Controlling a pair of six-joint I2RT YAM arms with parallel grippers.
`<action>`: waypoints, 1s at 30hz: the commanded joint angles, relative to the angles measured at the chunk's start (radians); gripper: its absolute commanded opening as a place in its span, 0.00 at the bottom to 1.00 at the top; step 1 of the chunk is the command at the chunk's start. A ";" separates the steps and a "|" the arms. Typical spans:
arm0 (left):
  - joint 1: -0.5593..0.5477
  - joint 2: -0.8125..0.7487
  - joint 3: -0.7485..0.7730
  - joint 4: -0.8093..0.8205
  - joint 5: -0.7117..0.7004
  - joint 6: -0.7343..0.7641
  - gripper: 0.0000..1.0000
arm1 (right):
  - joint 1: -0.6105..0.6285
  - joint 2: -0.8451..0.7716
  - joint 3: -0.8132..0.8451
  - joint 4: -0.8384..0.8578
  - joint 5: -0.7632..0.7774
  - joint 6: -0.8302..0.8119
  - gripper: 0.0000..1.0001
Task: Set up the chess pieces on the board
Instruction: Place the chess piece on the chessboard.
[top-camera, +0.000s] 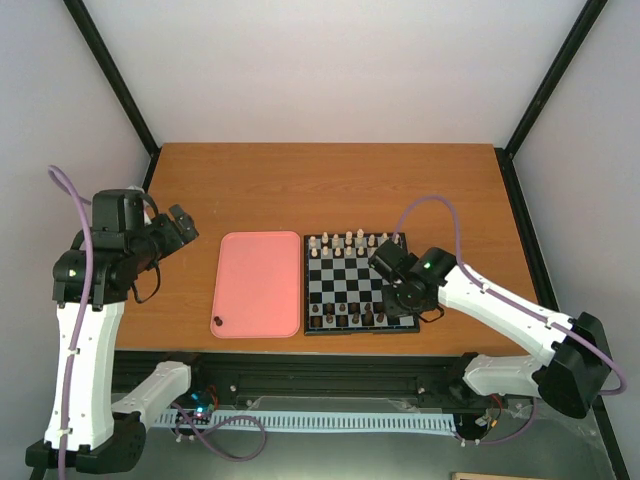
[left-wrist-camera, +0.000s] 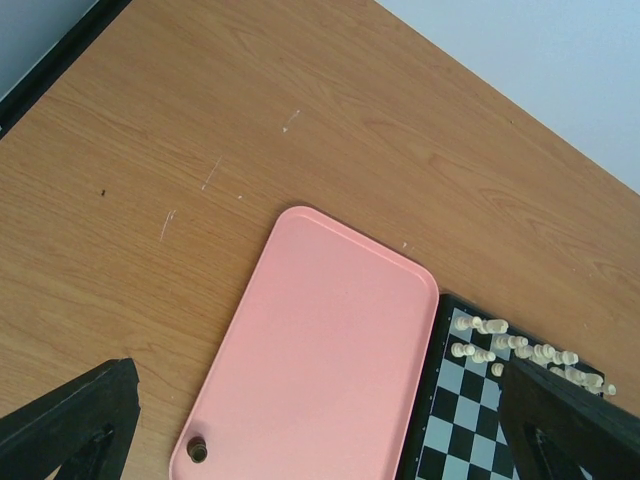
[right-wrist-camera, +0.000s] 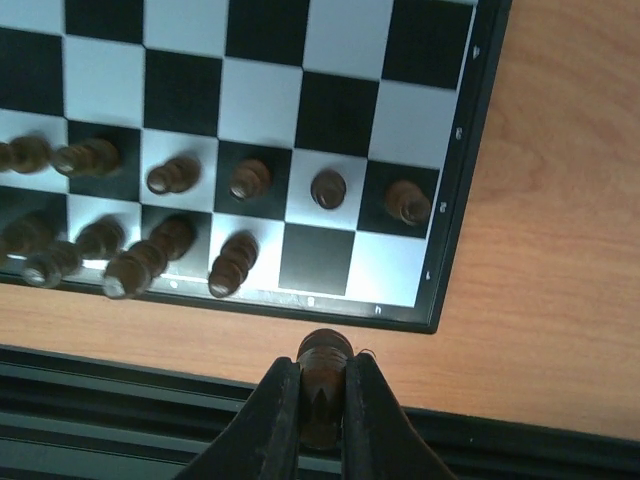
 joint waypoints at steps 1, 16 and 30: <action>0.006 -0.001 -0.001 0.015 0.009 -0.001 1.00 | -0.011 -0.025 -0.057 0.020 -0.031 0.050 0.03; 0.005 0.006 -0.002 0.010 -0.013 -0.008 1.00 | -0.011 0.059 -0.132 0.172 -0.058 0.032 0.03; 0.006 0.032 -0.007 0.016 -0.011 0.000 1.00 | -0.011 0.077 -0.187 0.250 0.025 0.068 0.03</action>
